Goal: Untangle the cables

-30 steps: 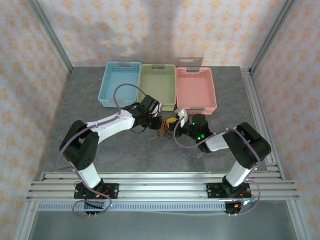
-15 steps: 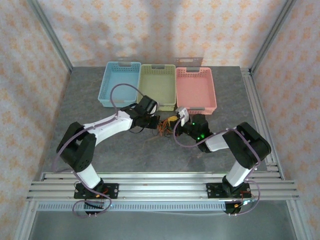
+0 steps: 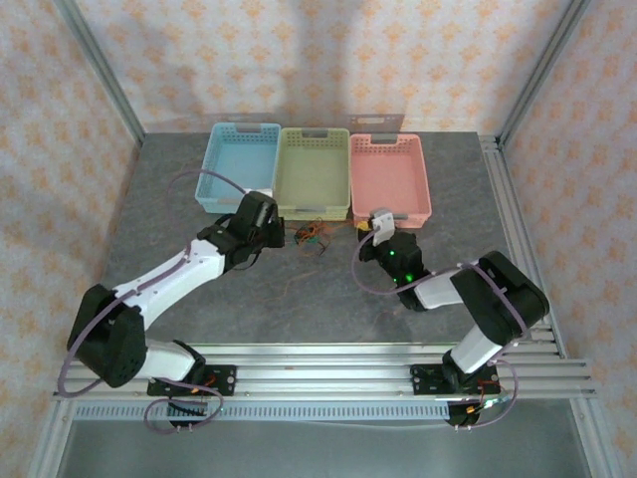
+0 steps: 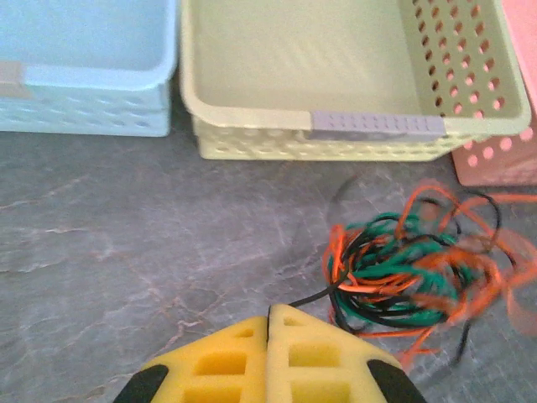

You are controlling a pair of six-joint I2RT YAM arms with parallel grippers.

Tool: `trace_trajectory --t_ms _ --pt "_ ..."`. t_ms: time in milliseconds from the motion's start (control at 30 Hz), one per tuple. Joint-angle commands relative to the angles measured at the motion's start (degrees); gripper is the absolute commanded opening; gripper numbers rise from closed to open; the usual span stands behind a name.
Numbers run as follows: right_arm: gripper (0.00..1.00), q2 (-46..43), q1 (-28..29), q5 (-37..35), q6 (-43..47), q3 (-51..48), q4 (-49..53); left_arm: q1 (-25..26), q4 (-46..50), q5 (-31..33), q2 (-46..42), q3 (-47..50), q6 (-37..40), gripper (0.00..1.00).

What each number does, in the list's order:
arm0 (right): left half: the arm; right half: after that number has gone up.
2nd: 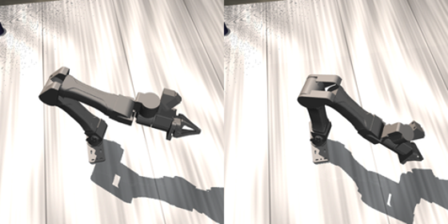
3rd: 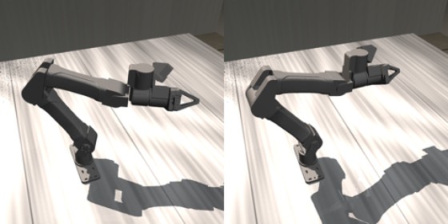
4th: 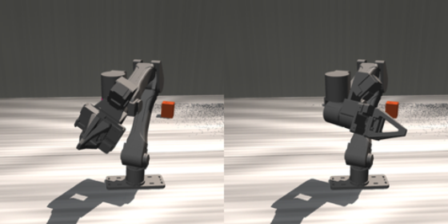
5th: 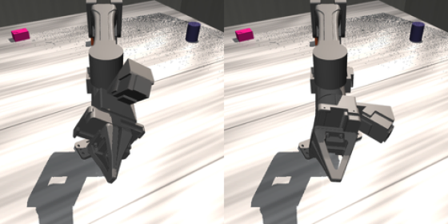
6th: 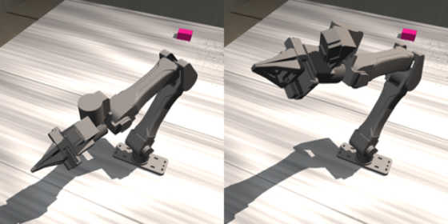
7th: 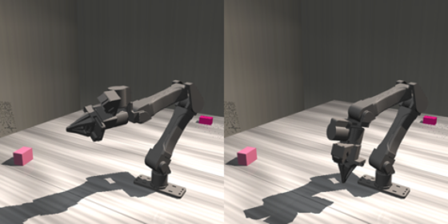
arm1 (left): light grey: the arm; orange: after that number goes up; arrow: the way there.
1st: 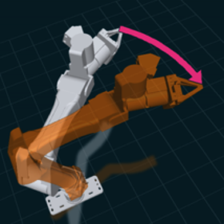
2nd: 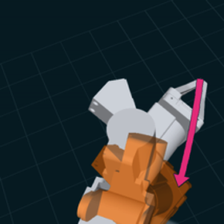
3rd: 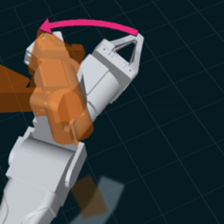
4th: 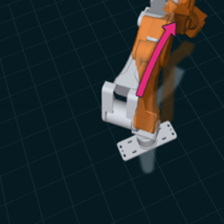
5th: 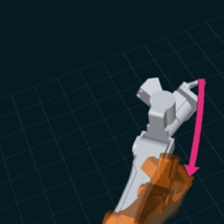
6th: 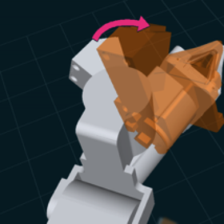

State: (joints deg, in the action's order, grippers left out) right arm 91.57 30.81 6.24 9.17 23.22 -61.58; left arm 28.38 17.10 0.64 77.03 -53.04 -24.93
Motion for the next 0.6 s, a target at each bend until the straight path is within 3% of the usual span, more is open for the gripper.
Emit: trace_trajectory --t_ms 0,367,567 --pt "0.0 -1.82 -0.08 -13.44 -0.29 -1.28 -3.86 -1.08 -1.18 8.82 -3.36 1.95 -2.28 0.0" --pt "0.0 -2.16 -0.06 -30.55 -1.04 -3.35 -8.87 -2.55 0.46 20.66 -10.58 5.86 -6.14 0.0" --pt "0.0 -1.86 -0.31 -34.59 -2.47 -4.01 -11.13 -3.15 1.44 26.01 -14.25 7.66 -8.8 0.0"
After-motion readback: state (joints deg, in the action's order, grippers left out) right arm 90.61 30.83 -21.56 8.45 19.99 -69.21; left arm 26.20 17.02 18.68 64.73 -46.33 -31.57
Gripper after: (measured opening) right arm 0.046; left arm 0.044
